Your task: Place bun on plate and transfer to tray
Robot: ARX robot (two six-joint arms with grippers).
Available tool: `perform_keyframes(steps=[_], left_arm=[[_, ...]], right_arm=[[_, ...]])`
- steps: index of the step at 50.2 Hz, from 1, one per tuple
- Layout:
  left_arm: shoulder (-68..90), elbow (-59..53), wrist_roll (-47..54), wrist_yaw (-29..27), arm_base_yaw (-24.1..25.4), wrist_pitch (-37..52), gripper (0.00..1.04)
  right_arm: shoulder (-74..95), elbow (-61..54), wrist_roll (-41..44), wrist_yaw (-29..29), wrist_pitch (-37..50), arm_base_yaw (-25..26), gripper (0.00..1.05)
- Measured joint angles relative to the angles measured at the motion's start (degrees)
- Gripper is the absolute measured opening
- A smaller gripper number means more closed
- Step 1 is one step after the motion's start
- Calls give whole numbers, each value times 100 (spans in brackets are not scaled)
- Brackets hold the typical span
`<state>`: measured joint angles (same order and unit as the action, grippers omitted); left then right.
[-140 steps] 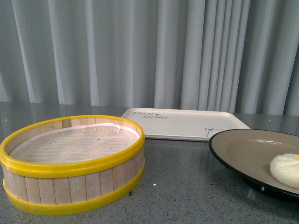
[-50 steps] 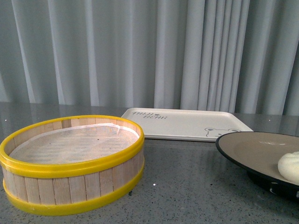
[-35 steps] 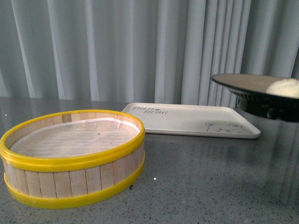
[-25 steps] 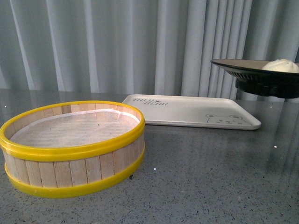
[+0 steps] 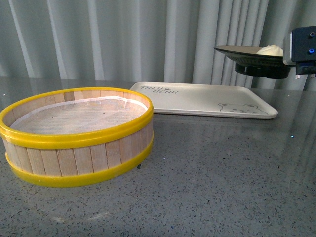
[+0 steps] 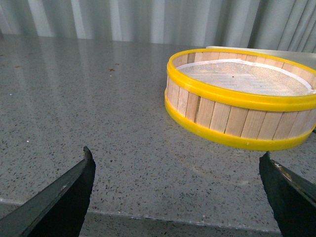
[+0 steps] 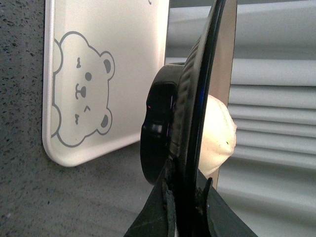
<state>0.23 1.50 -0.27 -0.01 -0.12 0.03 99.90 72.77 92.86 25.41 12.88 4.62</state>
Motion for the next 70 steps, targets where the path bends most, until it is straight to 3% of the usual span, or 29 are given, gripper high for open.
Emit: perform_keyframes(steps=[24, 52, 63, 70], left_arm=[[-2, 0, 2, 0, 0, 0, 98], [0, 0, 2, 0, 0, 0, 98], [0, 0, 2, 0, 0, 0, 98], [0, 0, 2, 0, 0, 0, 98]], right_arm=[[1419, 1346, 345, -136, -549, -481, 2], [1784, 1458, 376, -407, -446, -739, 2], [1711, 1137, 297, -455, -354, -748, 42], [1504, 879, 251, -402, -302, -752, 61]])
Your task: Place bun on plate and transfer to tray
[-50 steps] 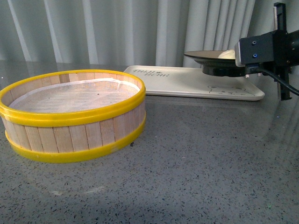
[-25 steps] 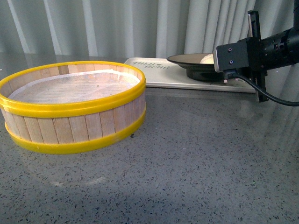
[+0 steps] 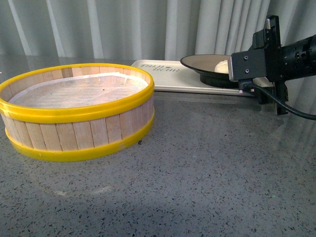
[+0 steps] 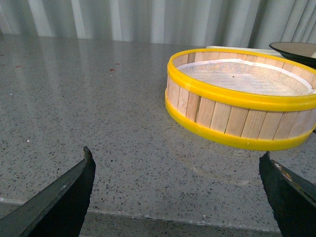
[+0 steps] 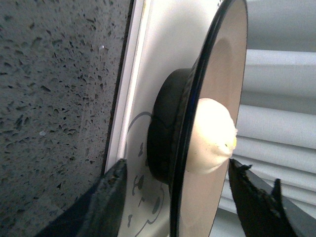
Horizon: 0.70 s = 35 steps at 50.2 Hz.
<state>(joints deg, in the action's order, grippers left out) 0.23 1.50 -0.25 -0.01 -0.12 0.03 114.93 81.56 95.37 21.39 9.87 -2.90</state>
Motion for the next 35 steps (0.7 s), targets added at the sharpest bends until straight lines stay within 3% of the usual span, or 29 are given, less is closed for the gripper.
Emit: perform_keyframes(steps=[10, 20, 25, 28, 35], left_arm=[[0, 0, -2, 0, 0, 0, 98], [0, 0, 0, 0, 0, 0, 98], [0, 0, -2, 0, 0, 0, 98], [0, 0, 0, 0, 0, 0, 98], [0, 0, 0, 0, 0, 0, 98]], right_arm=[[-688, -887, -433, 190, 446, -26, 98], [-1482, -1880, -1316, -76, 1676, -4, 96], [-2028, -2426, -2271, -645, 2371, 72, 96], [-2492, -2761, -3340, -1104, 2422, 142, 96], [-2691, -2815, -4538, -1187, 2426, 212, 96]])
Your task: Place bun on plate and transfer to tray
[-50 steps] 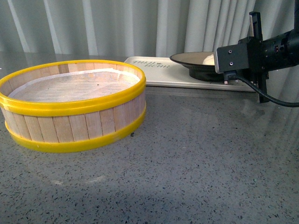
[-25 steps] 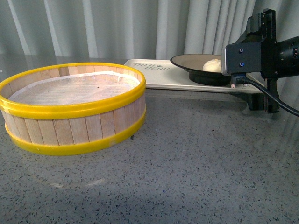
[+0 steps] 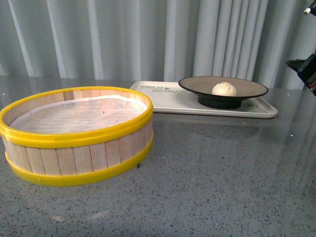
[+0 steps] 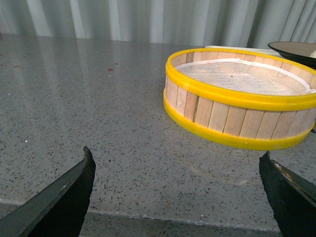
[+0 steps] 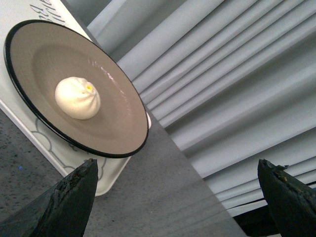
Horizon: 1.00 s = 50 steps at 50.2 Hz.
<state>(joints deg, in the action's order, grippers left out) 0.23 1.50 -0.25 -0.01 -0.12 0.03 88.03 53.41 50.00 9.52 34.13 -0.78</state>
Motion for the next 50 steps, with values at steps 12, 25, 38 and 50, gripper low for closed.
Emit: perform_keyframes(steps=[12, 25, 38, 50], left_arm=[[0, 0, -2, -11, 0, 0, 98], [0, 0, 0, -2, 0, 0, 98], [0, 0, -2, -2, 0, 0, 98], [0, 0, -2, -2, 0, 0, 98]], right_arm=[[-463, -1115, -3333, -949, 726, 35, 67], [-1486, -2787, -4813, -949, 1311, 76, 18], [-2332, -3781, -4907, -953, 1429, 79, 2], [-3132, -4400, -4922, -951, 1250, 76, 2]])
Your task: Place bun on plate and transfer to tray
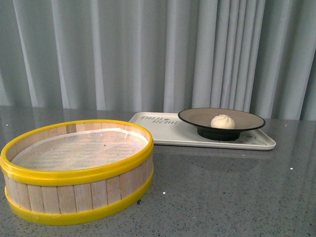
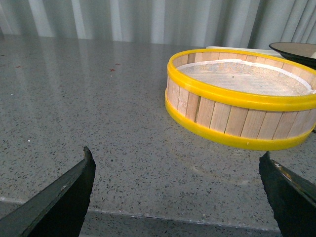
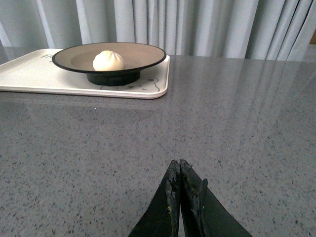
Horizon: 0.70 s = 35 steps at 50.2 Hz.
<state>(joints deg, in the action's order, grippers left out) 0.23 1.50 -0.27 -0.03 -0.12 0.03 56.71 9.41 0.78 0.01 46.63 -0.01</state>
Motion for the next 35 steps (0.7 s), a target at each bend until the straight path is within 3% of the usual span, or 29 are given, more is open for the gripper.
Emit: perform_keyframes(steps=[22, 27, 35], left_arm=[[0, 0, 2, 0, 0, 0, 98], [-2, 0, 0, 0, 0, 0, 98], [-2, 0, 2, 0, 0, 0, 98]], right_arm=[[-1355, -568, -7, 0, -785, 0, 2], [-1482, -811, -11, 0, -597, 0, 2], [-2175, -909, -13, 0, -1250, 0, 2]])
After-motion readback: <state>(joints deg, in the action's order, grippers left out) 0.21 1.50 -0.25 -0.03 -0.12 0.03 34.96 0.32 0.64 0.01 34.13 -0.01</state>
